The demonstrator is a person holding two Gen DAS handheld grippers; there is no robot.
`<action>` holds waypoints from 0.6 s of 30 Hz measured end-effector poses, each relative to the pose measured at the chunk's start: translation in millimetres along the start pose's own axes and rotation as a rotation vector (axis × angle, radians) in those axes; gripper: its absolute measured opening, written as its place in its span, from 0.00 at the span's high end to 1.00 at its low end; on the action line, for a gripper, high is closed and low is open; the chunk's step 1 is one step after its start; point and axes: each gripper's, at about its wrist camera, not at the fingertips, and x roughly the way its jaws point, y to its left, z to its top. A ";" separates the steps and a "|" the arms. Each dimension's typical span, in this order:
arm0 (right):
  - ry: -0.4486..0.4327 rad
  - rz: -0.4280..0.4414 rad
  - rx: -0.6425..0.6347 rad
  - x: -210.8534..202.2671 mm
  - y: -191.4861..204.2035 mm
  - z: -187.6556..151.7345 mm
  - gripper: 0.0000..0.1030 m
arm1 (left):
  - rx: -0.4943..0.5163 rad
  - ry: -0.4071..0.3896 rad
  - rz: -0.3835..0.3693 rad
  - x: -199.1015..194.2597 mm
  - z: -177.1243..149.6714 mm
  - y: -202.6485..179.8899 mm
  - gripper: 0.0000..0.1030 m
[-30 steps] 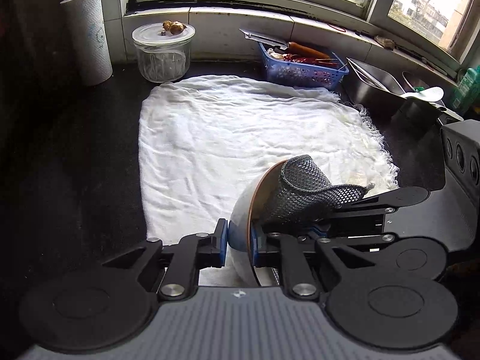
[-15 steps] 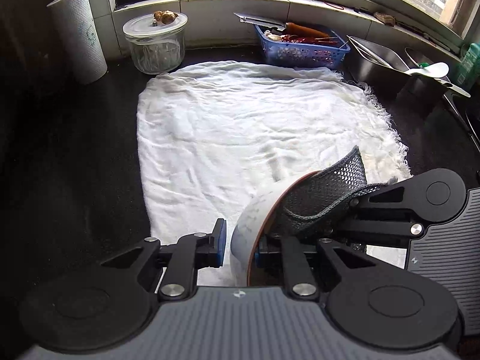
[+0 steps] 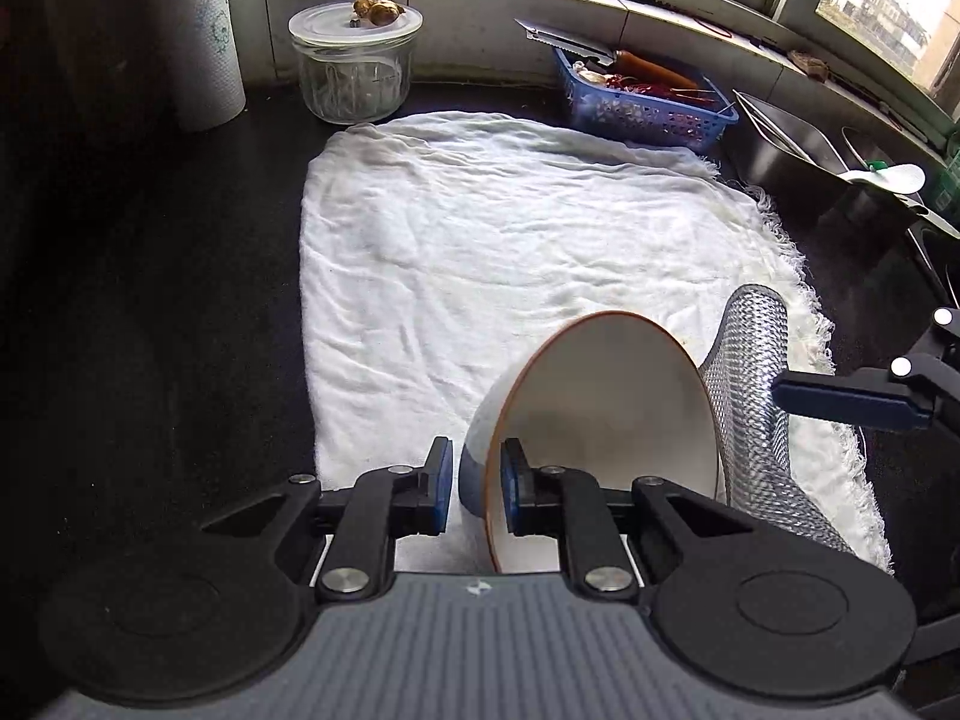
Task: Clean bowl
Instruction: 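Wipe the mesh cloth inside the bowl held by the left gripper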
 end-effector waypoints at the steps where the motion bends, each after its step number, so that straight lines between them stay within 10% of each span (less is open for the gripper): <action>1: 0.018 -0.008 0.006 -1.7 -0.1 0.1 0.38 | -0.001 0.001 0.000 0.1 0.0 0.3 0.85; 18: 0.102 -0.146 0.526 -41.5 -53.3 -59.7 0.28 | 0.033 -0.003 -0.002 -0.6 2.0 -2.6 0.85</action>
